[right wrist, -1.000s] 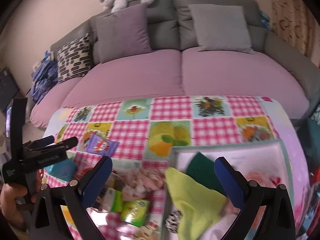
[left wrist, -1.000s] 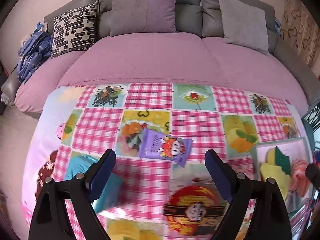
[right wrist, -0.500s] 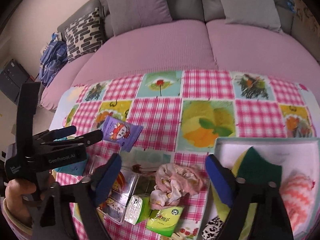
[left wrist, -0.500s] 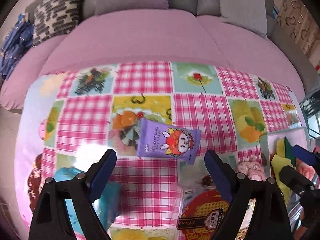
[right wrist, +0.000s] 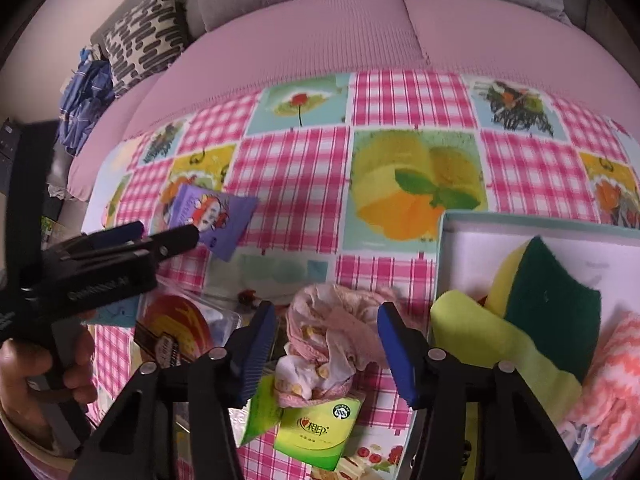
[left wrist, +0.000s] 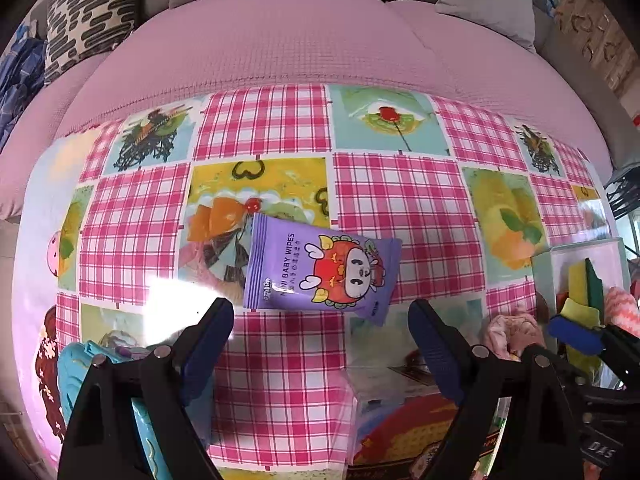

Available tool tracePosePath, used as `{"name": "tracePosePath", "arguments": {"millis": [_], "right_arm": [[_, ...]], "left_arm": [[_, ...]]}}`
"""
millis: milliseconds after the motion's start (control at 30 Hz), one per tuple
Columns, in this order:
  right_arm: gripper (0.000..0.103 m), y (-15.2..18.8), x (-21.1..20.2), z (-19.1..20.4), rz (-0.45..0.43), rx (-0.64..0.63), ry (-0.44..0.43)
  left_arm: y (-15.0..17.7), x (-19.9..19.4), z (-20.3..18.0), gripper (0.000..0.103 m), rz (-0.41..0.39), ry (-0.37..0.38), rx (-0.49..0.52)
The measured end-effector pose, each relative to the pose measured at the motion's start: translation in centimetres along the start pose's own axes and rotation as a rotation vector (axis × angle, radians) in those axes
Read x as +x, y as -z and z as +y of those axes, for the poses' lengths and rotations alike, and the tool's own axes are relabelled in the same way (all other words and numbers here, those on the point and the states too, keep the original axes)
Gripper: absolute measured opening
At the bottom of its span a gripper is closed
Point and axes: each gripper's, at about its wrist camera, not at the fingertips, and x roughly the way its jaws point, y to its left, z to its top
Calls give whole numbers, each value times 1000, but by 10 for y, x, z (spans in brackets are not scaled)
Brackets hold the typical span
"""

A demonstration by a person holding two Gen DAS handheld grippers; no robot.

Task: Organize soft objects
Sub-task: 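Move the left tool to the purple wipes pack while the right tool reaches the pink scrunchie, then grasp the purple wipes pack with the left tool while the right tool grasps the pink scrunchie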

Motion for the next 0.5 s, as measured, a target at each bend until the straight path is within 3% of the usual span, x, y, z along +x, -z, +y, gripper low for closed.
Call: {"name": "tracePosePath", "arguments": {"millis": [233, 500], "right_arm": [[55, 5, 14, -4, 57, 4, 3], [29, 5, 25, -14, 83, 40, -40]], "left_arm": [[2, 3, -6, 90, 11, 8, 11], [-3, 10, -10, 90, 33, 0, 15]]}}
